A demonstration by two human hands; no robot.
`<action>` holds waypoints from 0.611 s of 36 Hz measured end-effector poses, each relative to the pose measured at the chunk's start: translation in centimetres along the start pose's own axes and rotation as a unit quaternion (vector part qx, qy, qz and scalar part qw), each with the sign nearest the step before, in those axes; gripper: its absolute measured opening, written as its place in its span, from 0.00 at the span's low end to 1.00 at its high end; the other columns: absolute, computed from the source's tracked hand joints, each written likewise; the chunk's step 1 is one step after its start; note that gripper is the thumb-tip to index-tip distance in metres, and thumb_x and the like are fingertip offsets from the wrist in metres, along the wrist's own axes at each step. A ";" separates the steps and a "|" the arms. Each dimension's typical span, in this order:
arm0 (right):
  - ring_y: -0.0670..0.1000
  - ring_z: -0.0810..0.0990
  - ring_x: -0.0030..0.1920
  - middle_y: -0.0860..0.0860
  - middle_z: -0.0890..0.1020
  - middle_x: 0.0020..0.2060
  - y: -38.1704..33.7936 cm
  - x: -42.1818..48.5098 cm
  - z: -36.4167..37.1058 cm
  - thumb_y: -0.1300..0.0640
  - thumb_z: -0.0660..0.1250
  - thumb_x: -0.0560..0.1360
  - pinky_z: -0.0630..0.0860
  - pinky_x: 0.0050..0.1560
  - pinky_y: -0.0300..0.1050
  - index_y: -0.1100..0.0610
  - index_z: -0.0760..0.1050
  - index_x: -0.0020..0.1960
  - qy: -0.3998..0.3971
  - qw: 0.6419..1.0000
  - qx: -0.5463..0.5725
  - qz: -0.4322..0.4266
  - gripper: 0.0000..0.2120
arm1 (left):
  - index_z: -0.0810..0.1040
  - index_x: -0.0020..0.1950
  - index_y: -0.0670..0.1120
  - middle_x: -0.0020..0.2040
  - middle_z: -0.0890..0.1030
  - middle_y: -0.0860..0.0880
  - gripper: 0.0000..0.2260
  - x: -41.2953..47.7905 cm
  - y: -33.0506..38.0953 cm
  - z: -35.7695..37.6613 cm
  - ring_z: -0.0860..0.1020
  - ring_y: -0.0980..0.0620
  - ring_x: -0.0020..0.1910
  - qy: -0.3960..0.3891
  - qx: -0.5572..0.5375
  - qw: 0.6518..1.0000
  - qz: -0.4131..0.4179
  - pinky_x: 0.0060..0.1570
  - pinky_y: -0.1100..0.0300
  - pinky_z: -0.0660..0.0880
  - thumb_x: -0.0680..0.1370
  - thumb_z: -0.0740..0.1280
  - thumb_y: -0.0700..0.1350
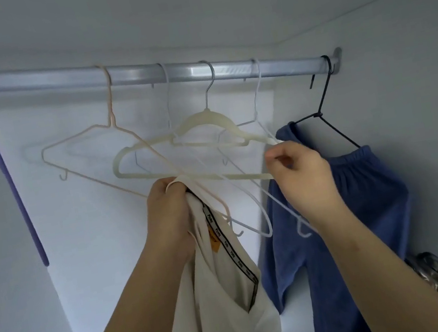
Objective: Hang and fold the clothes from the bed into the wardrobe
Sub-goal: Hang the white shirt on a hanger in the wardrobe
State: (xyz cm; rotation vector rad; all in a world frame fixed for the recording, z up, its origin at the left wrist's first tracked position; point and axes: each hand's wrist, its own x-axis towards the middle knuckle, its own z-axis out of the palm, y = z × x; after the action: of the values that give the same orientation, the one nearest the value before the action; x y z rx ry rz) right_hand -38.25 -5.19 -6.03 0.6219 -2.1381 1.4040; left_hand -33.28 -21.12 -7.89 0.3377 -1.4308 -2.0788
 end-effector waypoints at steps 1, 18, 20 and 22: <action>0.50 0.74 0.47 0.48 0.78 0.43 0.3 0.0 0.0 0.63 0.62 0.76 0.67 0.45 0.34 0.56 0.78 0.46 0.045 0.996 -0.077 -0.027 0.07 | 0.75 0.47 0.46 0.41 0.79 0.48 0.06 0.1 0.1 0.0 0.78 0.51 0.36 -0.003 0.000 1.000 0.002 0.29 0.61 0.75 0.78 0.60 0.38; 0.62 0.63 0.66 0.56 0.71 0.66 5.9 1.5 -4.1 0.54 0.58 0.77 0.58 0.64 0.58 0.52 0.65 0.69 0.027 0.906 -0.382 0.182 0.20 | 0.74 0.45 0.45 0.37 0.76 0.46 0.05 0.9 0.0 0.7 0.77 0.50 0.26 -0.036 0.001 0.999 -0.031 0.22 0.62 0.73 0.78 0.60 0.38; 0.62 0.68 0.62 0.57 0.74 0.61 6.2 1.2 -4.0 0.55 0.57 0.78 0.63 0.61 0.55 0.54 0.71 0.63 0.027 0.918 -0.359 0.166 0.15 | 0.74 0.45 0.45 0.37 0.75 0.47 0.05 1.1 -0.2 0.8 0.74 0.51 0.31 -0.036 0.013 0.999 -0.030 0.27 0.60 0.73 0.78 0.60 0.39; 0.62 0.71 0.57 0.58 0.77 0.56 6.6 0.9 -3.8 0.56 0.55 0.79 0.66 0.55 0.52 0.56 0.75 0.57 0.029 0.925 -0.350 0.146 0.12 | 0.74 0.45 0.46 0.38 0.75 0.47 0.05 1.3 -0.2 0.9 0.74 0.51 0.33 -0.038 0.015 0.999 -0.029 0.30 0.60 0.73 0.78 0.59 0.39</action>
State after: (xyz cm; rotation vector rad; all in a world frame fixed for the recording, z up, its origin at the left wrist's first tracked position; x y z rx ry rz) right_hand -42.43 0.60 -8.71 -0.0166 -2.5280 0.6662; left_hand -34.85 -21.14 -7.61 0.3188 -1.5157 -2.1398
